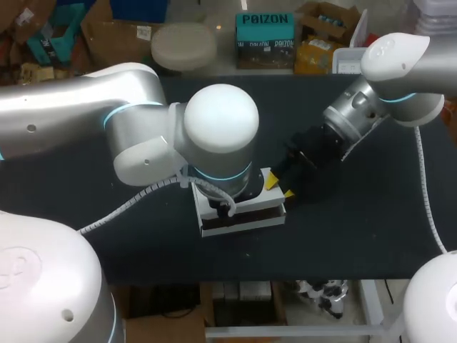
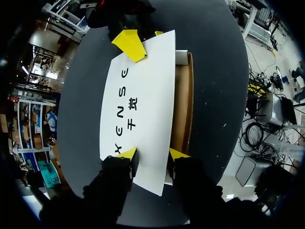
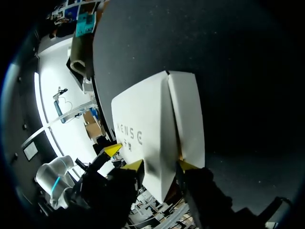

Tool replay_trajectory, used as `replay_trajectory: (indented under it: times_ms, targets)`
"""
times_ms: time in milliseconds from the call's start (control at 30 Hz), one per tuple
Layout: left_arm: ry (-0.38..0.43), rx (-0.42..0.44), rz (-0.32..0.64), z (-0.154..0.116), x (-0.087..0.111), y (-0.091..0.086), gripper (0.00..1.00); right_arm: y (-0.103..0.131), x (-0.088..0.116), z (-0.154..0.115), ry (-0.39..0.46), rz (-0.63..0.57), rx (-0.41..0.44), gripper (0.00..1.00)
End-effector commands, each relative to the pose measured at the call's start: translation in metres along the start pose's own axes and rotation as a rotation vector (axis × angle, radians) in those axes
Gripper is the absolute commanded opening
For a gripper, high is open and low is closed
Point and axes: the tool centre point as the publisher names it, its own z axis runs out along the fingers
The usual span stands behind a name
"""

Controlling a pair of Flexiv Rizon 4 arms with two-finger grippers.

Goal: Assemble the packaging by folding the flat box into shape, placing the metal phone stand inside, and closing the box properly

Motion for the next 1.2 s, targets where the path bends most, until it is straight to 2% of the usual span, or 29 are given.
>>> replay_trajectory:
  times_ms: [33, 700, 1200]
  targets:
    - [-0.001, -0.001, -0.001, 0.002, 0.001, -0.001, 0.38, -0.004, 0.002, -0.002, -0.007, -0.001, -0.007, 0.45]
    - [0.014, 0.017, 0.015, 0.001, 0.003, 0.001, 0.40, -0.012, -0.003, -0.015, -0.019, 0.000, -0.038, 0.45]
    - [0.015, 0.013, 0.025, 0.001, 0.007, 0.000, 0.40, -0.010, -0.003, -0.008, -0.025, -0.003, -0.024, 0.45]
